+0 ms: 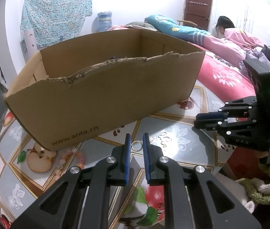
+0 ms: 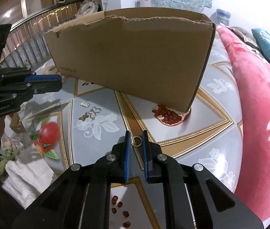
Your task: Organize jewelry
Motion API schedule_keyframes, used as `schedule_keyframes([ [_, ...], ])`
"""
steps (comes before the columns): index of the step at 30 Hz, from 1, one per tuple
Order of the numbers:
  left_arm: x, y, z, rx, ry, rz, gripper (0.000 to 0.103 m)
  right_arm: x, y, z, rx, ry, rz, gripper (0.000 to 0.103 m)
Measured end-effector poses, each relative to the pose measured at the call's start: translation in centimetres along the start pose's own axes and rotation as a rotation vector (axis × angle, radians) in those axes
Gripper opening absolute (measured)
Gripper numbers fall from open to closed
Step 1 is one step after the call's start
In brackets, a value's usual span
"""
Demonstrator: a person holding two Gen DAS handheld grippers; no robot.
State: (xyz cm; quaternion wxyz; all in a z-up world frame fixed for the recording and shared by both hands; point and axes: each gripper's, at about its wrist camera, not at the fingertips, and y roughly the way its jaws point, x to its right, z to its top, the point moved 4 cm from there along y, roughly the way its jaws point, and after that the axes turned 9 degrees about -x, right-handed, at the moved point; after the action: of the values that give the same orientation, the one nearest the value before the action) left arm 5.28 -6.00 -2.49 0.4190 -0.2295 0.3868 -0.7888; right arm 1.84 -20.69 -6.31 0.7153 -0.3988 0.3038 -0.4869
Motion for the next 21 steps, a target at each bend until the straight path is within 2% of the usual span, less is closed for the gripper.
schedule_keyframes([
  [8,-0.1,-1.2,0.2,0.02,-0.013,-0.004,0.012,0.1,-1.8,0.7,0.057,0.019,0.01,0.01],
  [13,-0.2,-5.1,2.3,0.106,-0.026,-0.073,0.012,-0.6,-6.3,3.6,0.197,0.005,0.045,0.01],
  [16,-1.3,-7.0,4.4,0.165,-0.03,-0.084,0.012,-0.8,-8.2,6.4,0.271,0.003,0.069,0.01],
  [18,-2.3,-7.4,6.0,0.186,-0.034,-0.055,0.012,-0.6,-8.6,8.6,0.301,0.014,0.108,0.01],
  [21,-4.0,-6.4,8.5,0.166,-0.053,0.009,0.012,-0.1,-7.7,11.9,0.285,0.034,0.129,0.01],
])
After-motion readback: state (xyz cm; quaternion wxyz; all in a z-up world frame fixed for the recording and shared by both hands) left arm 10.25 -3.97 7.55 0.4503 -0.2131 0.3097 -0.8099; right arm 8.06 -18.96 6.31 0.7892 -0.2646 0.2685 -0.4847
